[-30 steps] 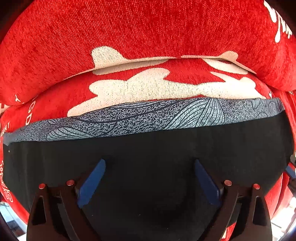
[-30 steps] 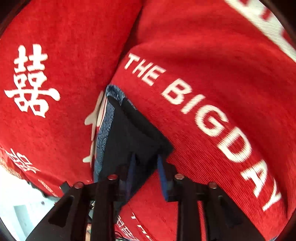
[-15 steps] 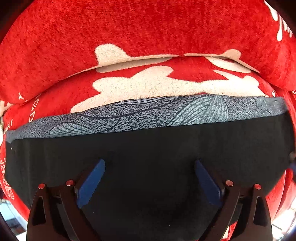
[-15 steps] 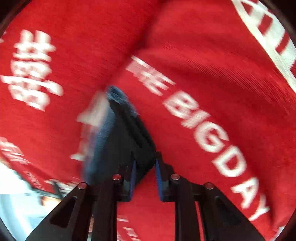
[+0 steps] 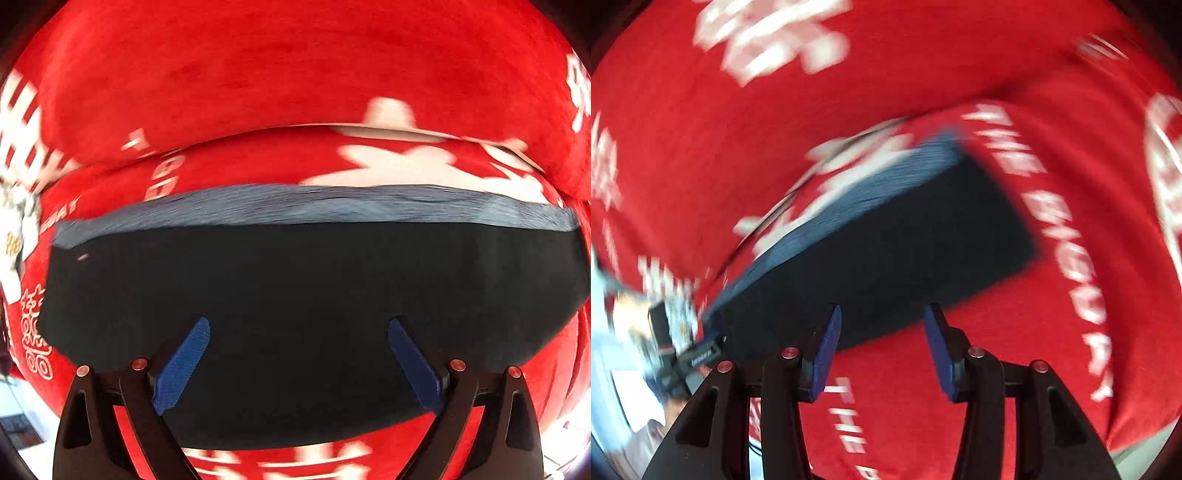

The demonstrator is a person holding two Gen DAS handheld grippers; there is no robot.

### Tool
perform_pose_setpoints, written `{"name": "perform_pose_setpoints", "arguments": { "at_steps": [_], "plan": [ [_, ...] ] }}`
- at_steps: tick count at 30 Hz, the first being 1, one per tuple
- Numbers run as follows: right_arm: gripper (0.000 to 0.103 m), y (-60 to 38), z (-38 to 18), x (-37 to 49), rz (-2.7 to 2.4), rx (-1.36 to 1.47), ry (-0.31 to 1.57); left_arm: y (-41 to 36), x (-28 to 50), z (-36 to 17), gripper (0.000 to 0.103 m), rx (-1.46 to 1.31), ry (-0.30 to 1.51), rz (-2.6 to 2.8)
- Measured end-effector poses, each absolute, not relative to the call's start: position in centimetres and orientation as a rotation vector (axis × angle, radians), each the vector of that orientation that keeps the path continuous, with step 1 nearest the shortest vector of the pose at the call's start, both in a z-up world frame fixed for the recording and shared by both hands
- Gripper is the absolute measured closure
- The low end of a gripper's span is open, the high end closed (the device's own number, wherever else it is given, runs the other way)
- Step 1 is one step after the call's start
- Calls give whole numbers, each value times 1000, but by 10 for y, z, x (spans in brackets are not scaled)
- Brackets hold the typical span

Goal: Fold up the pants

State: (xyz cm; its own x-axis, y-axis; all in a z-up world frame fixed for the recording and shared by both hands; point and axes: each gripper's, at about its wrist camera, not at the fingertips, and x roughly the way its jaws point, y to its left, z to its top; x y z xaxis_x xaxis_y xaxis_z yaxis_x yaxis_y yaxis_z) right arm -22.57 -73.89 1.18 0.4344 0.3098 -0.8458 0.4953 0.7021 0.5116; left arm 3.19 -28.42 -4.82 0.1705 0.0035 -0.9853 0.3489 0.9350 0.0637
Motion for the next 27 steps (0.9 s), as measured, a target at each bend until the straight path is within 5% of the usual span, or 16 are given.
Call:
{"name": "perform_pose_setpoints", "arguments": {
  "at_steps": [17, 27],
  "plan": [
    [51, -291, 17, 102, 664, 274, 1348, 55, 146, -64, 4, 103, 1342, -82],
    [51, -160, -48, 202, 759, -35, 1440, 107, 159, -103, 7, -91, 1388, -339]
  ]
}}
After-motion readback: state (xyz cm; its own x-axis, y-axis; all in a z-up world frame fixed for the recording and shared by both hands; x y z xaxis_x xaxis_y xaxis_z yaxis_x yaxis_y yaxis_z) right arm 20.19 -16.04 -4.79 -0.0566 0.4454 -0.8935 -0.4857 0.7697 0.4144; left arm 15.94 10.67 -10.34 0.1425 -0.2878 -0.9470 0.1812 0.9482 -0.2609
